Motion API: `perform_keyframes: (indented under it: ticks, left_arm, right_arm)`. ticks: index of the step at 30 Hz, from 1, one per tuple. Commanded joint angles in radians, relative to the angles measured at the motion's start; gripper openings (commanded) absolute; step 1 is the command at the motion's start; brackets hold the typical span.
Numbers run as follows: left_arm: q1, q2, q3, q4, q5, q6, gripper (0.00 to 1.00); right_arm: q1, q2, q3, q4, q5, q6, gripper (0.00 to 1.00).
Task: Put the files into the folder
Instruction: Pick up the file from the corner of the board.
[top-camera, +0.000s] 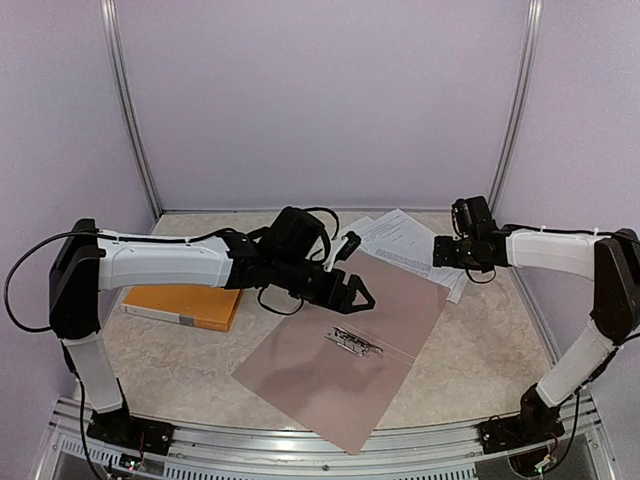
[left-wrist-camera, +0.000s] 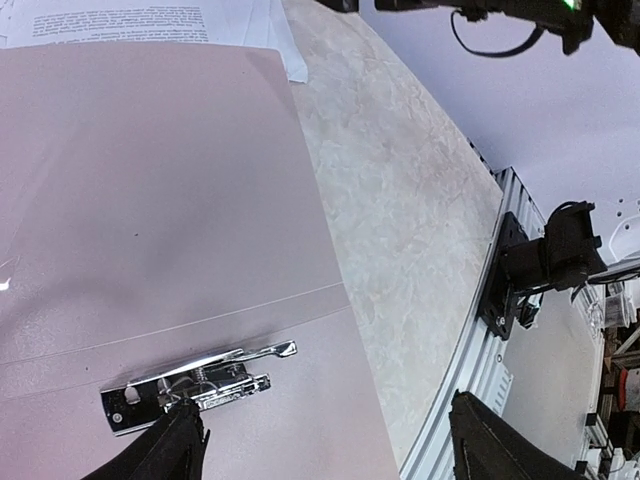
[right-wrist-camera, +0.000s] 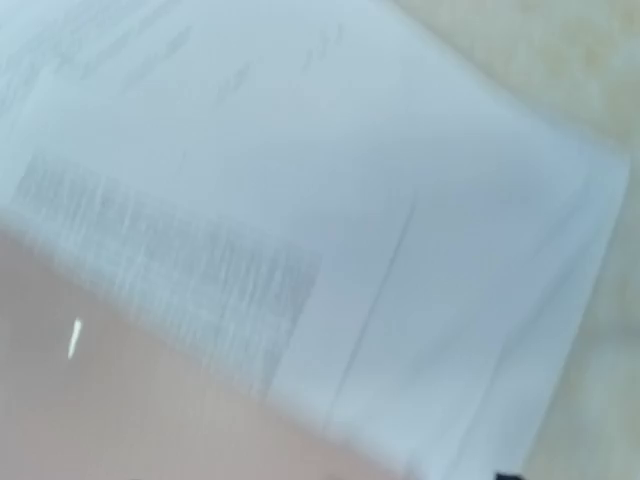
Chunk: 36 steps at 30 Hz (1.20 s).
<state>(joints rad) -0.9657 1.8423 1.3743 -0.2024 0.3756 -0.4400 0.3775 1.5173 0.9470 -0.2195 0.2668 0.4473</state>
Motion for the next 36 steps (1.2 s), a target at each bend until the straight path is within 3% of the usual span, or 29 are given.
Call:
perform_keyframes:
  ticks: [1, 5, 12, 24, 31, 36]
  left_arm:
    - [0.014, -0.028, -0.018, -0.005, -0.038, 0.020, 0.81]
    - [0.022, -0.026, -0.016, -0.014, -0.026, 0.024, 0.81]
    - [0.057, -0.004, 0.016, -0.038, 0.001, 0.027, 0.81]
    - [0.111, 0.064, 0.084, -0.085, 0.065, 0.039, 0.81]
    - [0.120, 0.066, 0.075, -0.079, 0.075, 0.031, 0.81]
    - [0.120, 0.068, 0.071, -0.077, 0.082, 0.024, 0.80]
  right_arm:
    - [-0.108, 0.162, 0.140, 0.014, -0.063, -0.094, 0.75]
    - [-0.176, 0.292, 0.255, 0.014, -0.091, -0.122, 0.86]
    - [-0.271, 0.479, 0.414, 0.022, -0.147, -0.157, 0.86]
    - [-0.348, 0.600, 0.481, 0.018, -0.255, -0.154, 0.73]
    - [-0.351, 0.600, 0.445, 0.026, -0.254, -0.159, 0.62]
    - [-0.354, 0.581, 0.408, 0.025, -0.210, -0.172, 0.60]
